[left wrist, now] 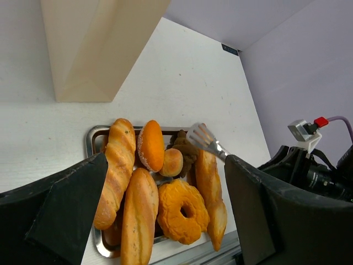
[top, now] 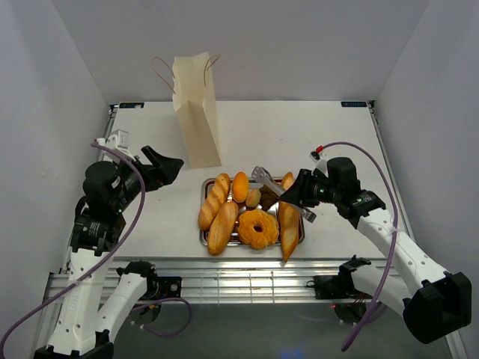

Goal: Place the fake bread into the paper bag
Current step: Pick up the clamp at the center of the board, then move the paper bag to the center of the board.

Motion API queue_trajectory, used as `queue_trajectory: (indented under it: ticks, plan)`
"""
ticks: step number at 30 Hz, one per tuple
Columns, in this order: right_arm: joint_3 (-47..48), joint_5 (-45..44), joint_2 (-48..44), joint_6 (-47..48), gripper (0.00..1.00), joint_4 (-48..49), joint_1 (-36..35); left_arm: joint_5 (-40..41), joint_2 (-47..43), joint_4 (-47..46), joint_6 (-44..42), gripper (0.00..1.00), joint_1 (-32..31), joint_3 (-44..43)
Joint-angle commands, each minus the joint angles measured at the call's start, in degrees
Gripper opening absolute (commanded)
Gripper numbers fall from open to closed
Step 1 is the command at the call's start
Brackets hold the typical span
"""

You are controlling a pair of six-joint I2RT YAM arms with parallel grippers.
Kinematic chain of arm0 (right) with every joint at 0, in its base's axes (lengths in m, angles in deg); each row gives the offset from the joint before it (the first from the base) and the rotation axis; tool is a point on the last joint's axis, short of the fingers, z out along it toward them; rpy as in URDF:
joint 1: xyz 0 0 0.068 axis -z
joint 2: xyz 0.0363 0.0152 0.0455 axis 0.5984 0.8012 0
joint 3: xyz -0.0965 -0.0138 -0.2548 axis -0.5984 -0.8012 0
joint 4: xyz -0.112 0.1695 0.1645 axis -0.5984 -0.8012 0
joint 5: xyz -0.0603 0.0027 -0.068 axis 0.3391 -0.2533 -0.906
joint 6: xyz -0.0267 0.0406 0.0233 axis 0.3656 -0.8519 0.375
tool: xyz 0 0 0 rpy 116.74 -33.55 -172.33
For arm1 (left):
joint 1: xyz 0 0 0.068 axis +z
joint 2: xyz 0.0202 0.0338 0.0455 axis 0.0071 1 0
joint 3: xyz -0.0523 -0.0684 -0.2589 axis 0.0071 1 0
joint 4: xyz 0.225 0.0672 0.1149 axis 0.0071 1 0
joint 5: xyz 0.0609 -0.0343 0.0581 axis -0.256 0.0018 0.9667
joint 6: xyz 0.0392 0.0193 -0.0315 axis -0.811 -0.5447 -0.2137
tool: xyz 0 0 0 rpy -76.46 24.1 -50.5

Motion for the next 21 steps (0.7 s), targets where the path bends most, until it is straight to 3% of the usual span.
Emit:
queue_trajectory:
  ticks: [1,11,21]
  plan:
    - [2.0,3.7,-0.4,0.1,0.41,-0.3,0.1,2.6,2.9,1.5,-3.8,0.98,0.0,-5.1]
    - [4.8,4.7,-0.9,4.0,0.32,-7.3,0.2,5.6,16.3,3.3,-9.0,0.97,0.1,-18.6]
    - [6.3,5.0,-5.8,4.2,0.33,-11.7,0.1,10.3,37.4,7.6,-14.6,0.97,0.6,-38.2]
